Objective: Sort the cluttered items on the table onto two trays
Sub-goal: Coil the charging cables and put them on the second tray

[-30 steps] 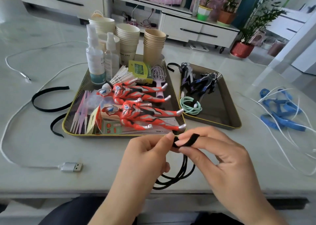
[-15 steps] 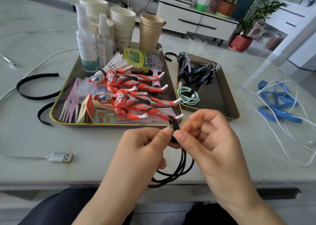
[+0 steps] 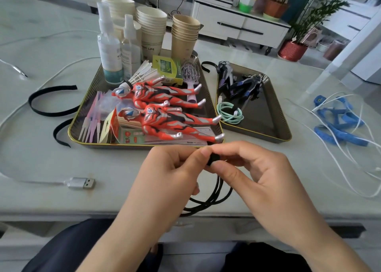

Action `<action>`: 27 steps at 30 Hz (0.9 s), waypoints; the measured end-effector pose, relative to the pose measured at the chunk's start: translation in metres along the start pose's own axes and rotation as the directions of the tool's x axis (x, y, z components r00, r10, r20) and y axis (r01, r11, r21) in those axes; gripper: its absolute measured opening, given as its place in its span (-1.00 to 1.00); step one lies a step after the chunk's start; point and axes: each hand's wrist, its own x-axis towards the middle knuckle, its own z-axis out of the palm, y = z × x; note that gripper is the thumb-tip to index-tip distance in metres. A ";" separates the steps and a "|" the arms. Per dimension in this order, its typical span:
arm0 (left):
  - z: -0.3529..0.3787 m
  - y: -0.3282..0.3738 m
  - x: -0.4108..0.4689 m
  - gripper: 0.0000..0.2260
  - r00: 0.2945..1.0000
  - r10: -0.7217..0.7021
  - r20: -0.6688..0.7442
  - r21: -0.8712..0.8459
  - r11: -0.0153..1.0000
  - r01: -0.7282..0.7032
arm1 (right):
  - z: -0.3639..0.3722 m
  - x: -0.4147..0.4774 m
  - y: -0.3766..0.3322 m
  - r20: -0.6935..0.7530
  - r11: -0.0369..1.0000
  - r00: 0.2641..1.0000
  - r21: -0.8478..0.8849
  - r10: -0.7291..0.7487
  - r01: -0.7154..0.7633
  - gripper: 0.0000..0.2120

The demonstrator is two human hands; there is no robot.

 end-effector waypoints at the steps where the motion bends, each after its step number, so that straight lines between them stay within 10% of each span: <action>1: 0.000 -0.001 0.000 -0.76 1.000 0.017 0.002 0.034 0.999 -0.017 | 0.001 0.000 0.000 0.001 1.000 1.000 0.015 0.014 -0.014 -0.84; 17: 0.006 -0.001 0.004 -0.71 0.982 -0.161 -0.099 0.117 0.978 0.172 | 0.003 0.001 0.008 -0.010 0.902 0.948 0.311 0.317 -0.298 -0.84; 27: 0.000 0.003 0.005 -0.68 0.977 -0.178 -0.118 0.028 0.983 0.183 | 0.006 -0.008 0.007 -0.028 0.999 0.999 -0.033 0.031 -0.032 -0.66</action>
